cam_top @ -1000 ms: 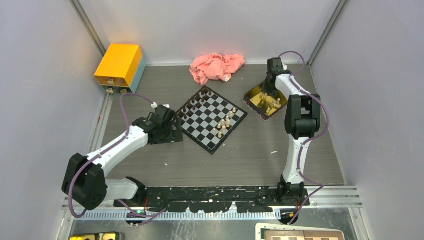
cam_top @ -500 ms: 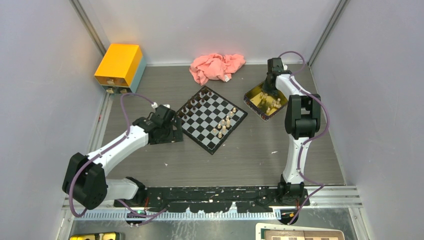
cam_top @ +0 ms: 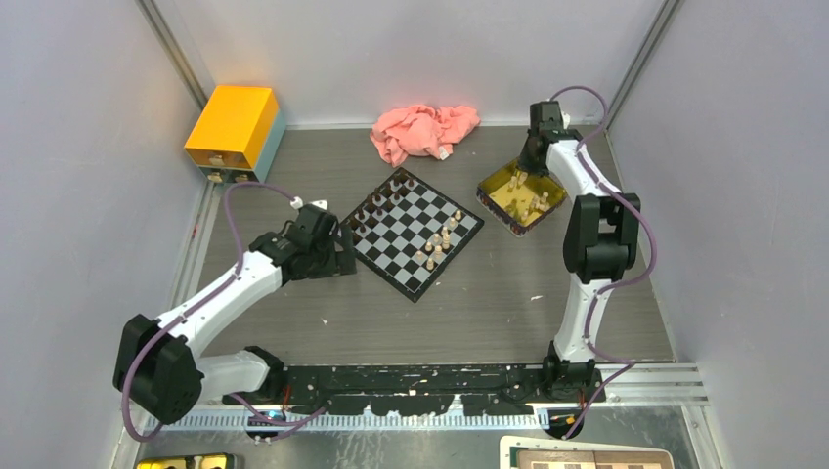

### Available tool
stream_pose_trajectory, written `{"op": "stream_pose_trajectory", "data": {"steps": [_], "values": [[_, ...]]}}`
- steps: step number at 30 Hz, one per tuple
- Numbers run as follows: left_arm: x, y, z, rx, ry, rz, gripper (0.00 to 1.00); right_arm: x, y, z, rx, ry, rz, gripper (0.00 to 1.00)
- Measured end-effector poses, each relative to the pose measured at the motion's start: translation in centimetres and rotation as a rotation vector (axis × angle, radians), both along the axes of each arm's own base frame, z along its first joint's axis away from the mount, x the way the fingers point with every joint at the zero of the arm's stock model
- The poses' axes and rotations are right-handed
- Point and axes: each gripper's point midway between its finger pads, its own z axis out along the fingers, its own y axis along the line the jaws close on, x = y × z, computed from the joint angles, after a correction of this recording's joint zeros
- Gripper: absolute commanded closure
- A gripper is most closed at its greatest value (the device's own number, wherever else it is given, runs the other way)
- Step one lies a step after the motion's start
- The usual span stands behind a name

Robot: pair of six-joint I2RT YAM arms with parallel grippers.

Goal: Set up the chess pieces on the board
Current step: Pick up the chess piece from the storage box, then place the chess piece on the chessboard.

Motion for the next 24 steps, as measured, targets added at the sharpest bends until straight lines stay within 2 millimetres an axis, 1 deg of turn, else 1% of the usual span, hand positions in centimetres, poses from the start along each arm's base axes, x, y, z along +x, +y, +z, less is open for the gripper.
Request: {"op": "stream_pose_trajectory", "data": {"steps": [5, 7, 9, 11, 15, 18, 21, 24], "values": [[0.0, 0.0, 1.0, -0.019, -0.033, 0.0, 0.0, -0.9, 0.8, 4.1, -0.004, -0.065, 0.026, 0.99], [0.0, 0.0, 1.3, -0.026, -0.045, 0.0, 0.0, -1.8, 1.6, 5.4, -0.009, -0.081, 0.052, 0.99], [-0.1, 0.1, 1.6, -0.032, -0.055, 0.0, 0.0, -3.2, 3.2, 6.6, -0.015, -0.087, 0.092, 0.99], [-0.3, 0.2, 1.7, -0.037, -0.063, 0.0, 0.0, -4.6, 5.4, 7.6, -0.021, -0.091, 0.15, 0.99], [-0.6, 0.3, 2.1, -0.046, -0.077, 0.0, 0.0, -8.5, 11.5, 9.0, -0.039, -0.095, 0.303, 0.99], [-0.8, 0.4, 2.4, -0.051, -0.086, 0.0, 0.0, -12.4, 16.0, 9.2, -0.054, -0.085, 0.428, 0.99], [-1.1, 0.6, 2.4, -0.053, -0.088, 0.0, 0.0, -16.4, 19.7, 9.2, -0.061, -0.071, 0.532, 0.99], [-1.4, 0.7, 2.4, -0.056, -0.088, 0.002, 0.0, -19.5, 21.7, 9.1, -0.068, -0.06, 0.593, 0.99]]}}
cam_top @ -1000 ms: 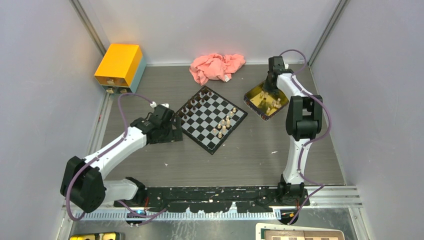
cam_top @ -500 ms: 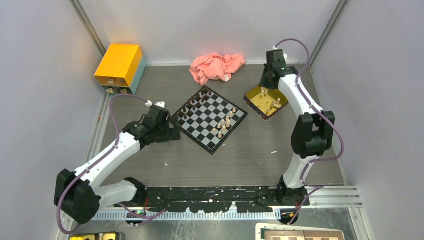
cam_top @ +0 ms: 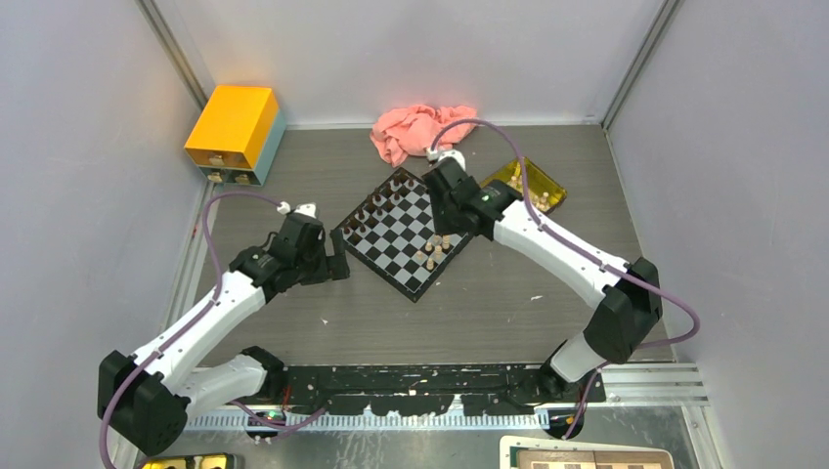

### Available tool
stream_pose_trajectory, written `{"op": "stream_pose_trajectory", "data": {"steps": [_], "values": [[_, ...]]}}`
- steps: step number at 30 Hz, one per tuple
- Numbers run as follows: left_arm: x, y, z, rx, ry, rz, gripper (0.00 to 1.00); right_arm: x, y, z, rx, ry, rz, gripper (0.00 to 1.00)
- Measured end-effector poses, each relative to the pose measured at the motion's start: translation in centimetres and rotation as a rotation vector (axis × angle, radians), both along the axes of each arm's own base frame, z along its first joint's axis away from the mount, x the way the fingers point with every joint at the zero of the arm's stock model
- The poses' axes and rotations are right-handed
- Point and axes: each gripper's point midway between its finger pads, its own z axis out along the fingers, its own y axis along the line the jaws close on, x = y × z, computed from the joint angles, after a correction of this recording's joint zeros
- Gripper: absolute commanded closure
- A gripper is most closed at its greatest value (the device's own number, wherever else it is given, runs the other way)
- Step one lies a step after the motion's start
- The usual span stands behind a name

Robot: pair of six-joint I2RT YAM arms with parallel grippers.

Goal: Set up the chess pieces on the board
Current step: Place the chess piece on the chessboard.

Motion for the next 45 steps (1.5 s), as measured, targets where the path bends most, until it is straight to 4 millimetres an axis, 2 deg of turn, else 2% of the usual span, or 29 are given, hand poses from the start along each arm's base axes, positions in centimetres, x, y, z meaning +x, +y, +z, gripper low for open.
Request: {"op": "stream_pose_trajectory", "data": {"steps": [5, 8, 13, 24, 31, 45], "values": [[-0.3, 0.0, -0.1, -0.004, 0.006, -0.003, 0.0, -3.9, 2.9, -1.0, -0.027, 0.014, 0.075, 0.99], [-0.3, 0.0, -0.1, -0.005, 0.006, -0.004, 0.0, -6.1, 4.1, -2.4, -0.045, 0.037, 0.111, 0.99], [-0.4, 0.0, -0.1, -0.006, 0.007, -0.005, 0.0, -7.7, 5.0, -4.5, -0.066, 0.074, 0.128, 0.99], [-0.6, 0.1, -0.1, -0.005, 0.01, -0.006, 0.0, -7.4, 5.9, -8.7, -0.113, 0.129, 0.119, 0.99], [-0.7, 0.2, -0.3, -0.001, 0.017, -0.006, 0.0, -6.9, 6.5, -9.9, -0.11, 0.134, 0.117, 0.99], [-0.6, 0.1, -1.3, 0.017, 0.051, -0.012, 0.0, -5.3, 5.7, -11.2, -0.089, 0.154, 0.072, 0.97]]}}
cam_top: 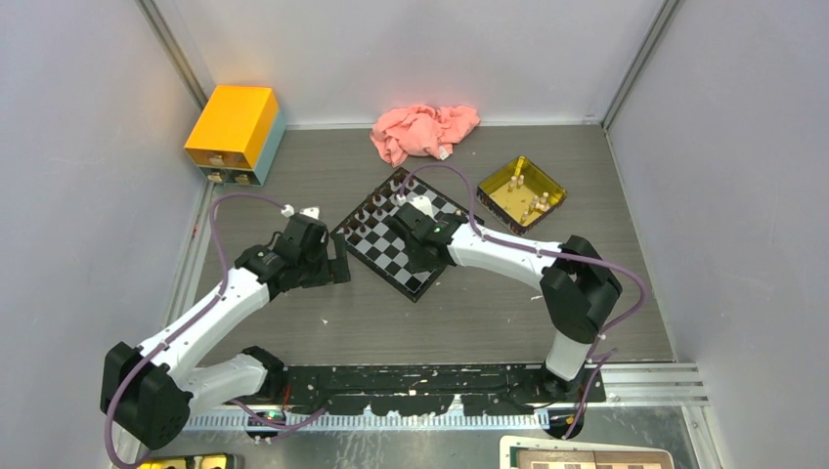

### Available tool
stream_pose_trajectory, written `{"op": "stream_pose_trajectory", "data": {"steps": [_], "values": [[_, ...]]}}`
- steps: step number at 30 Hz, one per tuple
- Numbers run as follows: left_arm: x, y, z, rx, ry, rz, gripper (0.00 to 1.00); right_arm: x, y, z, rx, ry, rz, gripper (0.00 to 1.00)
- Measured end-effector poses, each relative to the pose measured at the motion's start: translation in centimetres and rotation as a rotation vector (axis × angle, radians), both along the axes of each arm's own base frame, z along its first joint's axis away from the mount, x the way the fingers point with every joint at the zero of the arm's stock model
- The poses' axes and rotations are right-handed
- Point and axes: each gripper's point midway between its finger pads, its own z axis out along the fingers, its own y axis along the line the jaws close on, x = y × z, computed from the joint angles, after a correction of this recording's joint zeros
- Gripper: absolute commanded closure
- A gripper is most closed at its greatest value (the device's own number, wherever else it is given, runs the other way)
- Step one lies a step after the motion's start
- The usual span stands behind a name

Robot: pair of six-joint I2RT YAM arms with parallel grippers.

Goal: Set up the chess pieces on the board
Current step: Place the chess piece on the chessboard.

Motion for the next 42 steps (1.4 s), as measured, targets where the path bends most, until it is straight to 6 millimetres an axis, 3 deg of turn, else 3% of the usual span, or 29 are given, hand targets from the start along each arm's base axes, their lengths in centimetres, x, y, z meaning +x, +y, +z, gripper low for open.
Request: {"op": "stream_pose_trajectory", "data": {"steps": [19, 30, 42], "values": [[0.2, -0.2, -0.6, 0.003, 0.011, -0.002, 0.0, -0.1, 0.1, -1.6, 0.008, 0.034, 0.003, 0.95], [0.2, -0.2, -0.7, 0.003, 0.016, -0.004, 0.0, -0.1, 0.0, -1.7, 0.013, 0.038, -0.003, 0.66], [0.1, -0.3, -0.8, 0.0, 0.018, -0.006, 0.0, -0.2, -0.1, -1.7, 0.006, 0.043, -0.002, 0.61]]}}
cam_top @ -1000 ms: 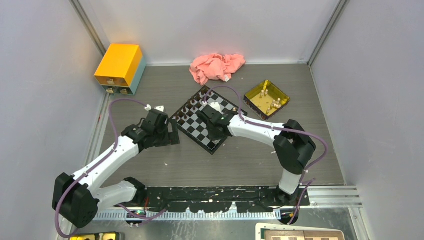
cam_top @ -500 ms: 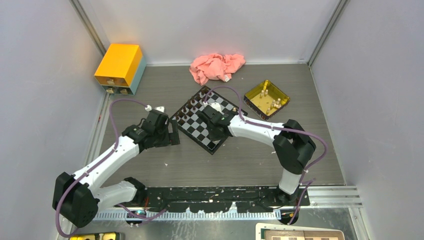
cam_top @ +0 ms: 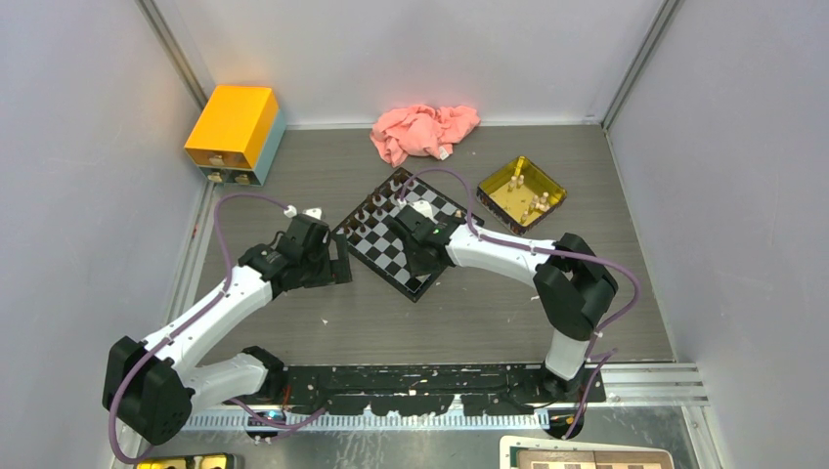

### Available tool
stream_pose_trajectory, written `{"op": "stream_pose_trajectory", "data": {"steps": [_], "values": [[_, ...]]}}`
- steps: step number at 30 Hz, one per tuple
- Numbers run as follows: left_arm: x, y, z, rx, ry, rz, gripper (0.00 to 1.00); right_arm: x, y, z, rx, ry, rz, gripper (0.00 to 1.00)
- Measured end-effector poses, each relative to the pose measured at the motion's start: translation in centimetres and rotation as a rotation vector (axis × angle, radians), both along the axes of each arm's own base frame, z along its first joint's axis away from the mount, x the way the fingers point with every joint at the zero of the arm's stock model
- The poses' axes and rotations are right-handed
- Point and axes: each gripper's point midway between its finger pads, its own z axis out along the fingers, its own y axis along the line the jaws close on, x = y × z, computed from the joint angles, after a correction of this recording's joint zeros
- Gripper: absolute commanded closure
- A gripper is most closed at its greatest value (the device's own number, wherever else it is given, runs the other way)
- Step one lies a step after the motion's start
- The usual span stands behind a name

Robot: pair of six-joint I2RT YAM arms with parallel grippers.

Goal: Set up the chess pieces on the board
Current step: Place the chess piece on the chessboard.

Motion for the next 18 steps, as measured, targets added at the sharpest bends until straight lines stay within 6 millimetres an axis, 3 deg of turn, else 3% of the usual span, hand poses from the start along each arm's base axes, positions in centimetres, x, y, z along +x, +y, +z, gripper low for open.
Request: {"op": "stream_pose_trajectory", "data": {"steps": [6, 10, 14, 16, 18], "values": [[0.0, 0.0, 0.0, -0.001, -0.001, 0.001, 0.0, 0.2, 0.1, 1.4, 0.002, -0.004, 0.003, 0.61], [0.0, 0.0, 0.1, -0.001, -0.002, 0.001, 0.0, 1.3, 0.7, 5.3, 0.054, -0.073, -0.005, 0.59], [0.0, 0.0, 0.0, -0.001, -0.001, 0.001, 0.0, 4.0, 0.4, 10.5, 0.132, -0.178, -0.045, 0.57], [0.0, 0.0, 0.1, -0.002, -0.001, 0.004, 0.0, 5.9, -0.7, 12.6, 0.155, -0.226, -0.089, 0.52], [0.0, 0.0, 0.1, -0.003, -0.001, 0.005, 0.0, 8.4, -3.3, 13.5, 0.151, -0.257, -0.166, 0.51]]}}
